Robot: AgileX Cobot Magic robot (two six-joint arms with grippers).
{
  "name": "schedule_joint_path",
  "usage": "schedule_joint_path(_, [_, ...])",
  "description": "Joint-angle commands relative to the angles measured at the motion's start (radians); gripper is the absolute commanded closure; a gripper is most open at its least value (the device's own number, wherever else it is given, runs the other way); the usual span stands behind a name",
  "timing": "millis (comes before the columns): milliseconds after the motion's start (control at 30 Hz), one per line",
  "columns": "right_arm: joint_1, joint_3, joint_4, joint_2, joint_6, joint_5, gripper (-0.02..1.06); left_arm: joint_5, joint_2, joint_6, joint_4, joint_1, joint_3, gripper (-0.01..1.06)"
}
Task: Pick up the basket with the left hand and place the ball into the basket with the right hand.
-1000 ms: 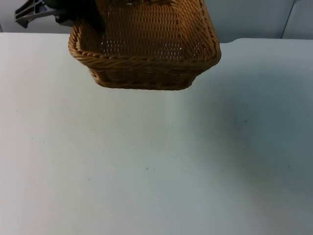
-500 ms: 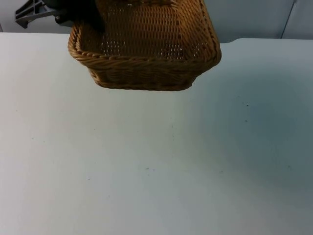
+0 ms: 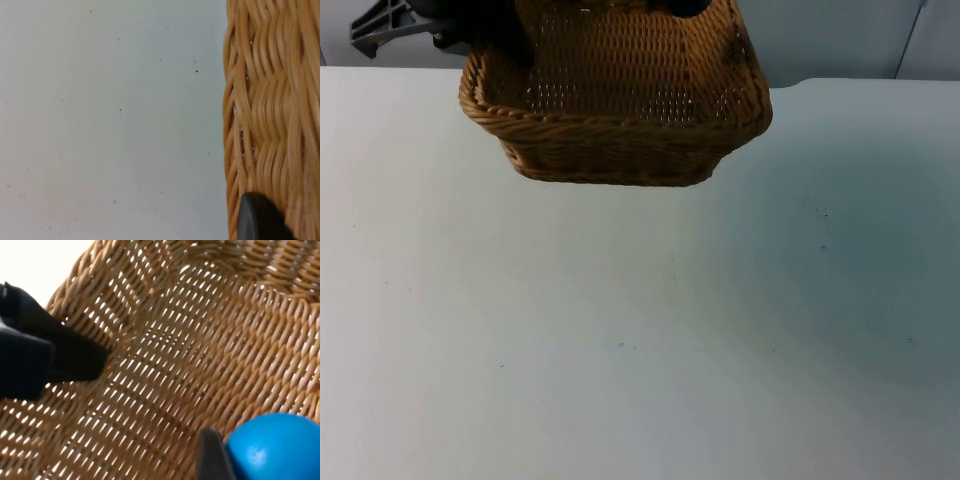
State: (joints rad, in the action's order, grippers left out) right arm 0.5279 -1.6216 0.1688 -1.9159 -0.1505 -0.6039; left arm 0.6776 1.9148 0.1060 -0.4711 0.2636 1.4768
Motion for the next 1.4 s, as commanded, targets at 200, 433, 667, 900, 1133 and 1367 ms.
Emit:
schedule_joint_path(200, [0.004,-0.011,0.051,-0.004,-0.078,0.03,0.97,-0.018,-0.008,0.001,-0.015,-0.001,0.0,1.05])
schedule_joint_path(433, [0.004,-0.011,0.075,-0.015,-0.118,0.026,0.69,-0.02,-0.008,-0.005,-0.015,-0.001,0.0,1.05])
schedule_joint_path(667, [0.004,-0.011,0.138,-0.015,-0.196,0.029,0.62,-0.02,-0.008,-0.02,-0.015,-0.001,0.0,1.05])
schedule_joint_path(900, [0.004,-0.011,0.142,-0.015,-0.196,0.047,0.45,-0.02,-0.008,-0.02,-0.015,-0.001,0.0,1.05])
schedule_joint_path(1133, [0.004,-0.011,0.153,-0.015,-0.233,0.039,0.05,-0.02,-0.008,-0.02,-0.017,-0.001,0.0,1.05])
schedule_joint_path(1367, [0.004,-0.011,0.177,-0.015,-0.254,0.03,0.0,-0.02,-0.008,-0.02,-0.017,-0.001,0.0,1.05])
